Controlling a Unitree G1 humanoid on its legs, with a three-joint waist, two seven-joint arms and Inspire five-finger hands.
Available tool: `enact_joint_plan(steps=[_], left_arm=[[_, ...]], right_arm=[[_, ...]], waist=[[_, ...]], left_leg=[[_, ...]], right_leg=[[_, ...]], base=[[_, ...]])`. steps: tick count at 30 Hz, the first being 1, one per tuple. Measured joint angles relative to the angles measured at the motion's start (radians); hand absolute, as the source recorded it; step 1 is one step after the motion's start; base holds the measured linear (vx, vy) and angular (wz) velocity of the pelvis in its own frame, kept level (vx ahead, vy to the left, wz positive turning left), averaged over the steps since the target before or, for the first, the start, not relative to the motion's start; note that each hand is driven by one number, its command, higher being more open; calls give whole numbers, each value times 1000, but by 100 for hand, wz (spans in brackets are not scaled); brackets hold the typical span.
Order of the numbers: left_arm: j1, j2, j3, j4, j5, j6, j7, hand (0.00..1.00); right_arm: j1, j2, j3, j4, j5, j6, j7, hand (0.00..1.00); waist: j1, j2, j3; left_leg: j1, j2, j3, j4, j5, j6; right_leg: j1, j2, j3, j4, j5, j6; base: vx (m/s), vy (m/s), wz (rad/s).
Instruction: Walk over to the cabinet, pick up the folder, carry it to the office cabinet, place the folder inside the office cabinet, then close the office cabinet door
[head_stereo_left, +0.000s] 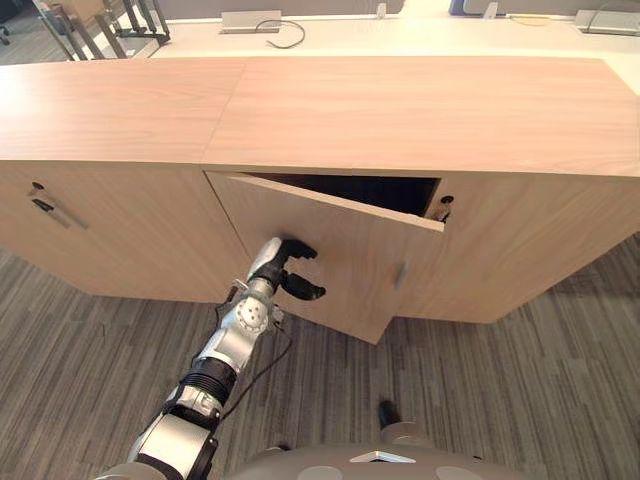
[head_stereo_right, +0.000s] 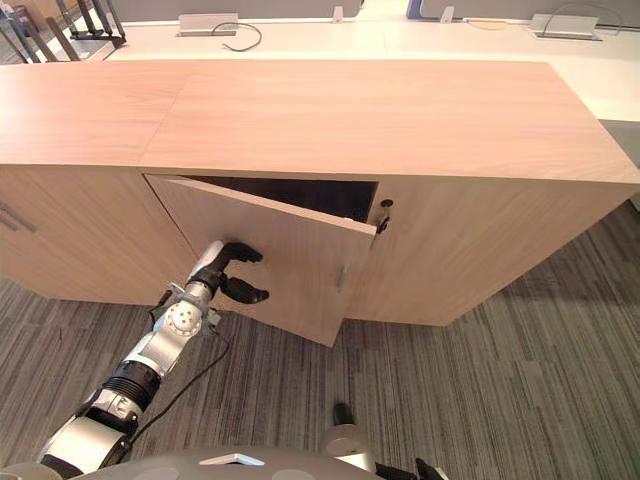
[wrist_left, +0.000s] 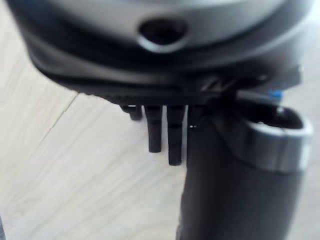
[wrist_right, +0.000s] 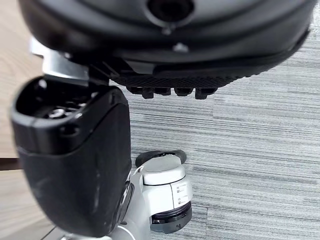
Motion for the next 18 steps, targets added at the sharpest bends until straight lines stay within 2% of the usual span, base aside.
enact_joint_plan(steps=[4, 6, 7, 9, 11, 13, 16, 18], left_arm=[[32, -3, 104, 68, -199, -1, 23, 100], [125, -6, 166, 88, -380, -16, 21, 100], [153, -8, 183, 92, -420, -19, 19, 100], [255, -33, 238, 117, -572, -29, 13, 100], [319, -48, 273, 163, -604, -48, 9, 100], [397, -74, 376, 282, -660, -61, -12, 100], [471, -95, 502, 393, -733, -62, -24, 100], [522, -109, 576, 445, -770, -63, -39, 100]], right_arm=[[0, 1, 8, 8, 13, 1, -5, 100], [0, 1, 15, 25, 13, 1, -6, 100], [0, 2, 19, 28, 13, 2, -6, 100], [0, 9, 30, 43, 13, 3, -11, 100], [0, 11, 40, 58, 12, 6, -14, 100], [-2, 14, 49, 65, 12, 10, -26, 100], [-2, 19, 38, 83, 19, 12, -34, 100], [-2, 21, 13, 102, 22, 15, -34, 100]], waist=[[4, -5, -2], [8, -13, -18], [11, -17, -20], [34, -37, -32], [53, -49, -40], [67, -62, -52], [84, -66, -54], [97, -59, -64]], left_leg=[[9, -1, 10, -6, 5, 0], [14, -2, 13, -12, 4, -1], [15, -3, 12, -14, 4, -2], [15, -6, 3, -22, 4, -3], [16, -6, 1, -22, 3, -4], [15, -7, -8, -23, 3, -4], [16, -9, -23, -23, 3, -4], [16, -11, -34, -23, 4, -3]], right_leg=[[1, 1, 15, -8, 12, -1], [7, 2, 19, -27, 20, 2], [9, 2, 19, -33, 23, 2], [13, 2, 18, -47, 28, 1], [15, 2, 17, -52, 28, 1], [19, 1, 11, -54, 28, 0], [33, -1, -9, -54, 26, -2], [39, -3, -26, -54, 26, -2]], base=[[-50, 6, -12], [-32, 6, -11], [-16, 0, -6], [0, 0, 0], [1, 10, 4], [13, 15, 9], [25, 12, 16], [-7, 5, 17]])
